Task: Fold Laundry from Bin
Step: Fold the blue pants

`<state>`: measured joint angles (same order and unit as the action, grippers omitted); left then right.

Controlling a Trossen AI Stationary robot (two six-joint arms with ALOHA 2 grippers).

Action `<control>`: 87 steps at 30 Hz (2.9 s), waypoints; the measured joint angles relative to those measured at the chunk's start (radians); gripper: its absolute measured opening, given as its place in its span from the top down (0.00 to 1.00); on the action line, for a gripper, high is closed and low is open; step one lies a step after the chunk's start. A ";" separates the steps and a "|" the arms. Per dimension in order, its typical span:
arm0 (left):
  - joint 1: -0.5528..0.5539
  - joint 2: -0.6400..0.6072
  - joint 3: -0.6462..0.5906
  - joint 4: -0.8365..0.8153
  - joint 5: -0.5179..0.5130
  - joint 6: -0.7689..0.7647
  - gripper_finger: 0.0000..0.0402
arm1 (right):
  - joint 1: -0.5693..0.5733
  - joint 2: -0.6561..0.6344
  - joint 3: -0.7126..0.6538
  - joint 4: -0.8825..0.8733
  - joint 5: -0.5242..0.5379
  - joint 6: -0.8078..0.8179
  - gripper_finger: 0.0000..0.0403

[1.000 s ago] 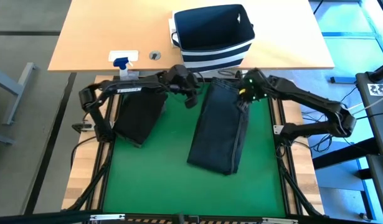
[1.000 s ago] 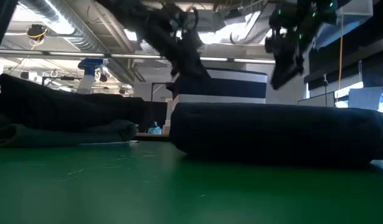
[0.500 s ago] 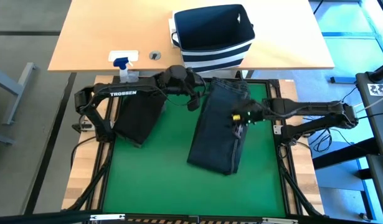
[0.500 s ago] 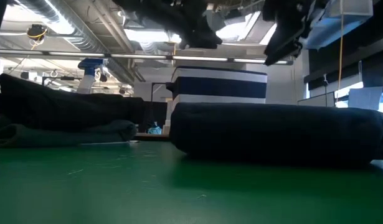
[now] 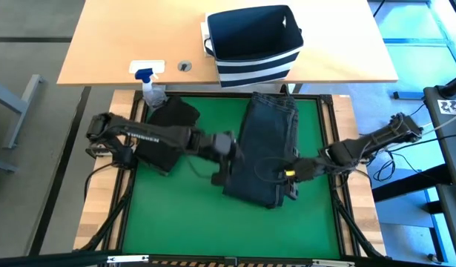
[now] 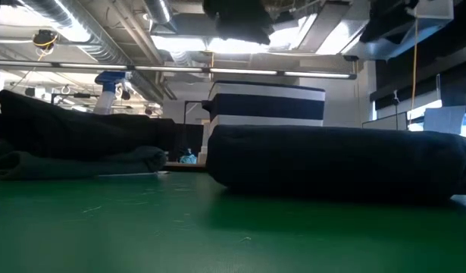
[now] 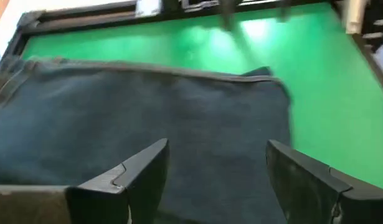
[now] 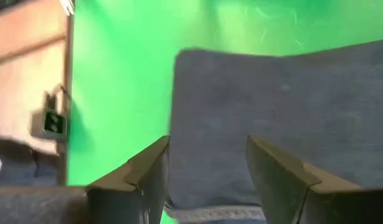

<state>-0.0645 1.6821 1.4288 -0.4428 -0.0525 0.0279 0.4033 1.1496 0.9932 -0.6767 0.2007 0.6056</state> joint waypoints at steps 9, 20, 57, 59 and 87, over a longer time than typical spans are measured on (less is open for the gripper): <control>-0.173 0.000 -0.021 0.013 -0.156 -0.042 0.36 | 0.051 0.080 0.001 0.183 0.030 0.076 0.31; -0.210 0.045 -0.138 0.107 -0.142 -0.073 0.36 | 0.156 0.324 0.001 0.174 -0.059 0.070 0.10; -0.202 0.424 -0.132 0.158 -0.134 0.009 0.80 | 0.168 0.661 0.006 0.029 0.063 0.071 0.48; -0.201 0.425 -0.132 0.161 -0.125 0.004 0.90 | 0.168 0.663 0.005 0.028 0.078 0.072 0.62; -0.292 -0.121 -0.141 0.135 0.188 -0.621 0.97 | 0.288 0.455 0.448 -0.316 -0.001 -0.157 0.90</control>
<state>-0.3563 1.5614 1.2877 -0.3075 0.1355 -0.5934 0.6917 1.6045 1.4414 -0.9922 0.1996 0.4490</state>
